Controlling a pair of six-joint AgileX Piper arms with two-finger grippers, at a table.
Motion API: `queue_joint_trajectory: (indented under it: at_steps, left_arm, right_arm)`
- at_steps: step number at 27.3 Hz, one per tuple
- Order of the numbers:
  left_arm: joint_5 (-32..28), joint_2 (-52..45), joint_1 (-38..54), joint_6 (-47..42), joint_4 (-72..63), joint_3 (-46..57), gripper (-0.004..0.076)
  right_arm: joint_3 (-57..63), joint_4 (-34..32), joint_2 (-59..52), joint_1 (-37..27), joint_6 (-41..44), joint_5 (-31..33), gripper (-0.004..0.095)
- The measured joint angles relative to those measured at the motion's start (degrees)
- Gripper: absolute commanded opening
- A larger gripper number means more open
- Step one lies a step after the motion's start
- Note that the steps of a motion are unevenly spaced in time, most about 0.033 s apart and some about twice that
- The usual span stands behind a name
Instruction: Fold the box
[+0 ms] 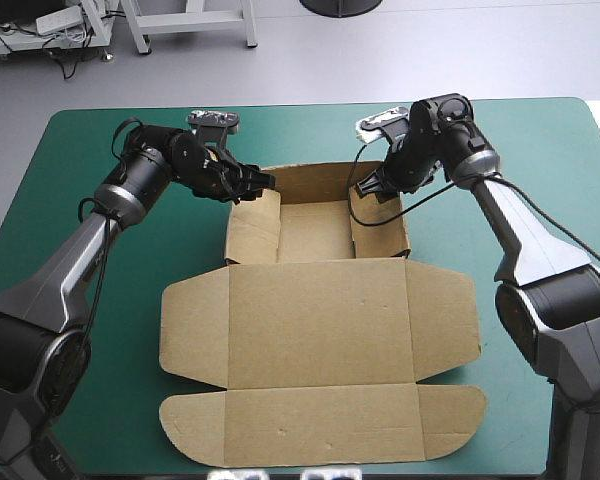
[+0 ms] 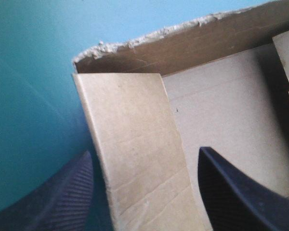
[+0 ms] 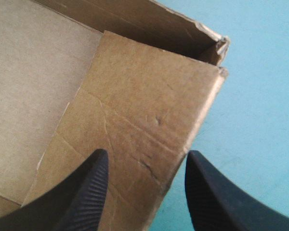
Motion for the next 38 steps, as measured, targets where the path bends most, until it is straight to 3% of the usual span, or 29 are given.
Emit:
queue_joint_trajectory:
  at_steps: [9,17,24,25,27,28,30,36,38]
  left_arm:
    - [15.86,0.0,0.0,0.0,7.64,-14.57,0.0445]
    - [17.04,-6.37,0.0,-1.34,4.2,-17.01,0.0261]
    - [17.07,-18.98,-0.03,2.05,3.44,-16.53,0.0146]
    - [17.07,-21.12,-0.03,2.7,3.33,-15.76,0.0139]
    - [17.07,-27.6,-0.03,4.42,3.18,-10.93,0.0119]
    - [17.07,-29.56,-0.03,4.86,3.18,-9.08,0.0101]
    - [17.11,-37.51,-0.03,6.26,3.18,-1.27,0.0082]
    - [17.11,-57.93,-0.03,7.65,3.18,19.23,0.0041]
    - [17.11,-66.38,-0.03,7.83,3.18,26.11,0.0041]
  right_arm:
    - [0.0,0.38,-2.3,0.0,3.28,0.26,0.047]
    - [2.43,0.72,-2.41,0.0,5.7,0.26,0.047]
    - [6.0,0.72,-2.41,0.0,5.8,0.13,0.0468]
    - [6.53,0.72,-2.41,0.0,5.87,0.19,0.0462]
    - [7.14,0.72,-2.21,0.0,5.92,0.15,0.0342]
    - [7.31,0.72,-2.17,0.0,5.92,0.07,0.017]
    - [7.4,0.87,-1.71,0.0,5.92,-0.4,0.0008]
    - [7.47,2.79,-0.77,-0.04,6.63,-3.48,-0.0003]
    - [7.47,-0.66,-0.77,0.23,7.07,-3.01,-0.0003]
